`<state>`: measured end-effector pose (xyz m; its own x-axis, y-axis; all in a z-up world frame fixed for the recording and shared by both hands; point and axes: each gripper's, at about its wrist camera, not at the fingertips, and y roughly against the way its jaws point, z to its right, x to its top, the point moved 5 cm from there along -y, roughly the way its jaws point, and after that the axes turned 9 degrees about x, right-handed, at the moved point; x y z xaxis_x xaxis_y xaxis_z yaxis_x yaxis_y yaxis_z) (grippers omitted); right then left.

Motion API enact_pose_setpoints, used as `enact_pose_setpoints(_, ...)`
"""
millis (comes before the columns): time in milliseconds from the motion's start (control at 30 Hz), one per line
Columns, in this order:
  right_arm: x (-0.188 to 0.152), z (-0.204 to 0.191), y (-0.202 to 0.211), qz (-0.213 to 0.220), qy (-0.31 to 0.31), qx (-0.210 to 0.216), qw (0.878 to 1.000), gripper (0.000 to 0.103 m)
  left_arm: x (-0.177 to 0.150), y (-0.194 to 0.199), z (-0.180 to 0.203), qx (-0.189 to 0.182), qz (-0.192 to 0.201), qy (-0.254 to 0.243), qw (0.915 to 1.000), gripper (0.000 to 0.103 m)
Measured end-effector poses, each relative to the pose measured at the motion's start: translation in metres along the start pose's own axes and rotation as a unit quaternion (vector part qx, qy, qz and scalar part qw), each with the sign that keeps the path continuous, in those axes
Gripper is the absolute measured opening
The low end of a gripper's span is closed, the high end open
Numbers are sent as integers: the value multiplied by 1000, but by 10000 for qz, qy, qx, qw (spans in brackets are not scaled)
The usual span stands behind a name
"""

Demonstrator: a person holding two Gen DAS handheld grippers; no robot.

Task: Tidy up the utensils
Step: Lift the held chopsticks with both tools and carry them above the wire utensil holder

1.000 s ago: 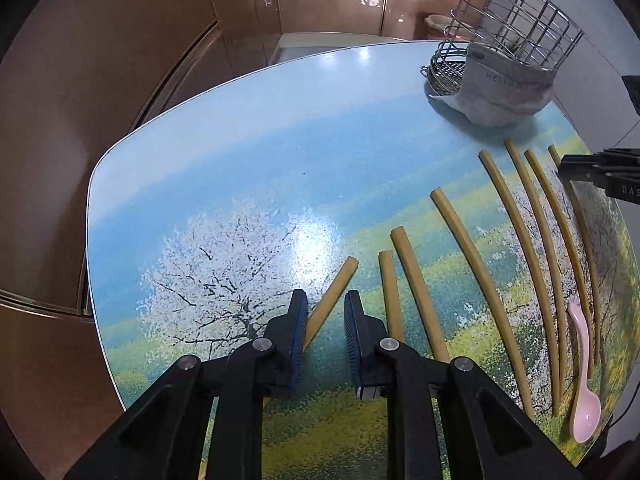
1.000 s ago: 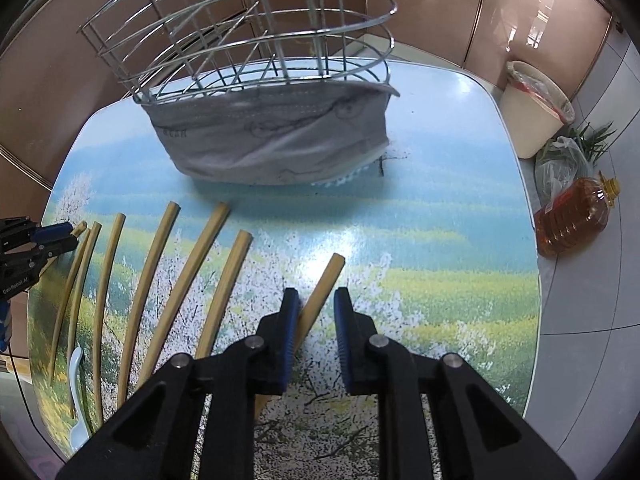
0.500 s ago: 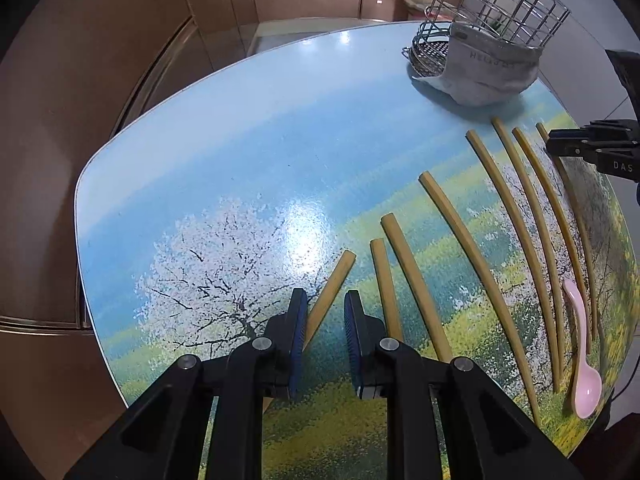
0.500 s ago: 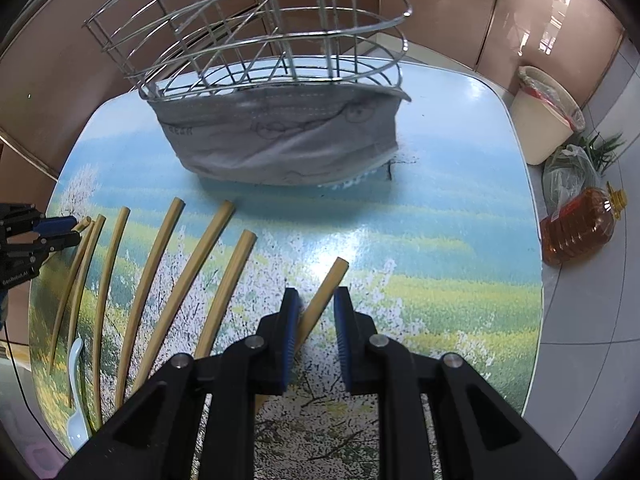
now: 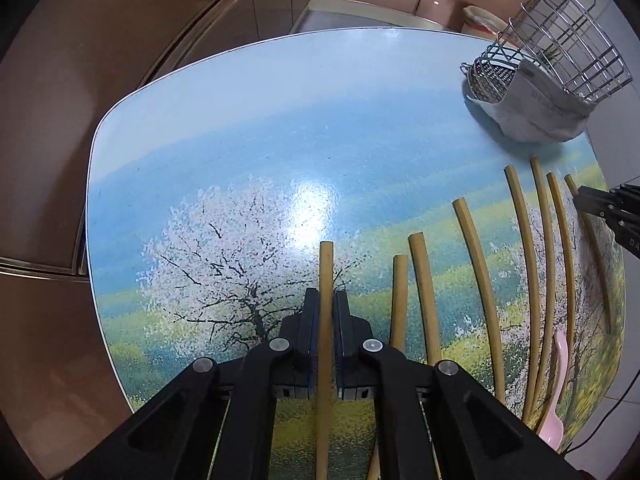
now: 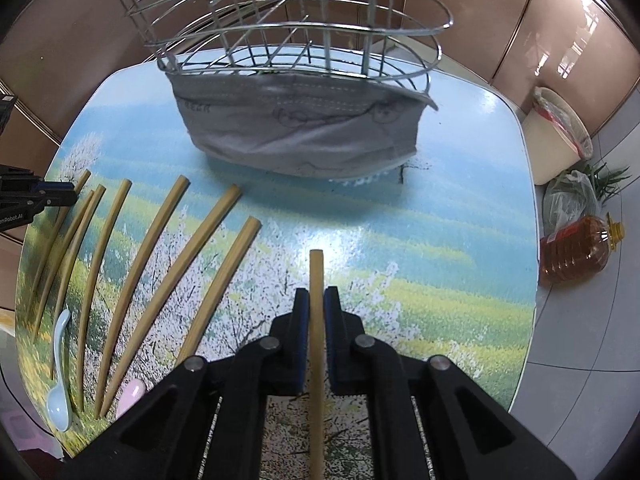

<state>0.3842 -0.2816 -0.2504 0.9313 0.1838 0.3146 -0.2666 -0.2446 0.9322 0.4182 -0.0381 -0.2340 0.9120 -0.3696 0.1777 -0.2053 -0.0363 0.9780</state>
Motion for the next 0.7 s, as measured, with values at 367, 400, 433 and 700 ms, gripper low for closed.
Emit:
enact_pose_setpoints(367,-3,-9,1,40,126,-120,9998,7,-20,9,21,104,420,-439,9981,6)
enact_pose_setpoints(400,-3,-10,1,68,112,-126,9998,7,-22,10,23,166,491,-470,9975,6)
enact_pose_setpoints(433,-3,-11,2,96,103,-128,9998,6,-24,11,24,205,537,-472,9972,6)
enact_pose_setpoints(700,-16,-27,32,750,141,119,9970,6,-49,50,14,293,1168,-189,9925,6)
